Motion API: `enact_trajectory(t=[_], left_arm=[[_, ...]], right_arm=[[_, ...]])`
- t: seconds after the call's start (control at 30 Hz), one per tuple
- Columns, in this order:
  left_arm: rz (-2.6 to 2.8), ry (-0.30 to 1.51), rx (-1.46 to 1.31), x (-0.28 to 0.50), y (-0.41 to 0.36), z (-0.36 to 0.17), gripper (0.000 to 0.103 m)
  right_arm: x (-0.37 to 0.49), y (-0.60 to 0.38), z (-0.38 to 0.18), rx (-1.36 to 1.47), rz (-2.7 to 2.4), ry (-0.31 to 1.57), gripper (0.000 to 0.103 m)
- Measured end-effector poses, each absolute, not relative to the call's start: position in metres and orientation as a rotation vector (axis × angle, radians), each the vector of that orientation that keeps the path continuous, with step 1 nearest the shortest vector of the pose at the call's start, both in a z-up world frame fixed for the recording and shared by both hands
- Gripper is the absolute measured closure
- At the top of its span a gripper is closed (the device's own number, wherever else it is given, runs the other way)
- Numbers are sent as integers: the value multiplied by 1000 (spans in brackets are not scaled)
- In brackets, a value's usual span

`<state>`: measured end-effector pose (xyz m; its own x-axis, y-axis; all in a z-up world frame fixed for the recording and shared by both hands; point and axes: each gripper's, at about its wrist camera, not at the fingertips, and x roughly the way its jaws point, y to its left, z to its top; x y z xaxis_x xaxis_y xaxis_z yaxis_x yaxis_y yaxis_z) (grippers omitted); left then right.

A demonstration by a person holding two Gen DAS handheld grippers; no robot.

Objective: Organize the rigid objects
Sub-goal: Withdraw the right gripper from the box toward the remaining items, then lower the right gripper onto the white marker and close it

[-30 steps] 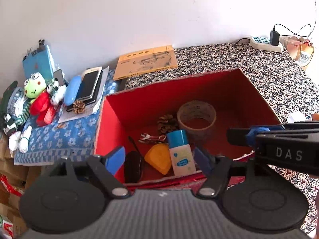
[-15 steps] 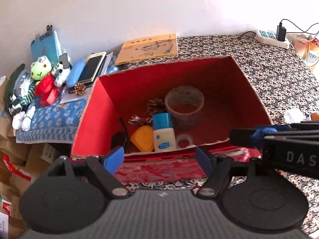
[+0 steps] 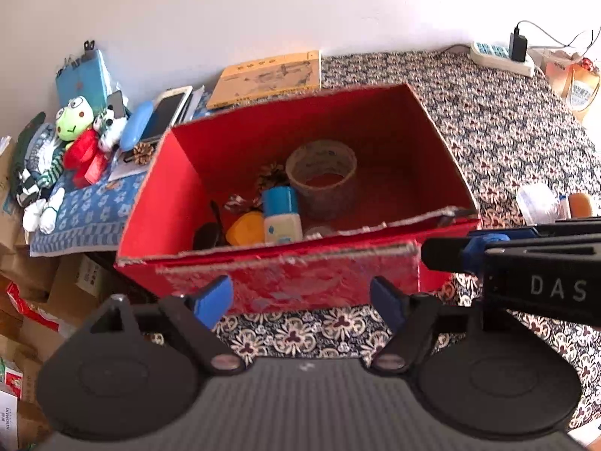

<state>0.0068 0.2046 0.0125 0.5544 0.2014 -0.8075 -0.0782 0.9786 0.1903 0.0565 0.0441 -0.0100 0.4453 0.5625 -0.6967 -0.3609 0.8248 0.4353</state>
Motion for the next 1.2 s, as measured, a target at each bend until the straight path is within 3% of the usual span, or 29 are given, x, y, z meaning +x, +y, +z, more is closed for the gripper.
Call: enact_trajectory(t=[1.2], left_arm=[[61, 1146, 167, 18, 92, -42, 25]], right_arm=[[46, -77, -56, 331, 486, 1106, 84]])
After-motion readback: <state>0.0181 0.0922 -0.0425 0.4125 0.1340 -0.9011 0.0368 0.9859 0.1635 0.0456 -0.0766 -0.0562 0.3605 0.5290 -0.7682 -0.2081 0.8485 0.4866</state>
